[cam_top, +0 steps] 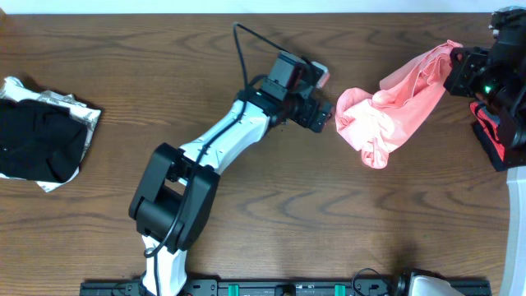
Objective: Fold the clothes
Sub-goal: 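Reach the left gripper to the hanging shirt and grasp its edge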
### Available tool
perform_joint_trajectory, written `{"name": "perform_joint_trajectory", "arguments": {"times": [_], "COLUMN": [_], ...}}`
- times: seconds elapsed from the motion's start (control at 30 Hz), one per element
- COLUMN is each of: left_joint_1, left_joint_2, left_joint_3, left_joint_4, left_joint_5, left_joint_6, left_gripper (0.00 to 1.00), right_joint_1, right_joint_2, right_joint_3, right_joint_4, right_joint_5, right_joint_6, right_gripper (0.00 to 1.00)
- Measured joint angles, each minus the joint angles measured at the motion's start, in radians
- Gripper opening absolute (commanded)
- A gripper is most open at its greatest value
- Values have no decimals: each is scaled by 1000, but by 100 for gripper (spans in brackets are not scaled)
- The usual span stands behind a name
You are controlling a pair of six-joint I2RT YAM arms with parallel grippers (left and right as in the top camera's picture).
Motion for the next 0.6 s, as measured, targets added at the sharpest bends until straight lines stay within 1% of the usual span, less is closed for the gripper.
{"name": "perform_joint_trajectory", "arguments": {"times": [0.27, 0.33, 0.6], "left_joint_1": [-62, -72, -91], "left_joint_2": [71, 89, 138], "left_joint_3": [0, 1, 2], "left_joint_4": [101, 143, 274], "left_joint_5": [-26, -30, -30], "left_joint_6": [105, 122, 144], "left_gripper": [98, 100, 91], "right_joint_1": [0, 0, 0], "right_joint_2": [0, 0, 0], "right_joint_3": [0, 0, 0], "right_joint_4": [-17, -23, -33], "right_joint_5": [5, 6, 9], "right_joint_6": [0, 0, 0], "right_gripper": [1, 1, 1]}}
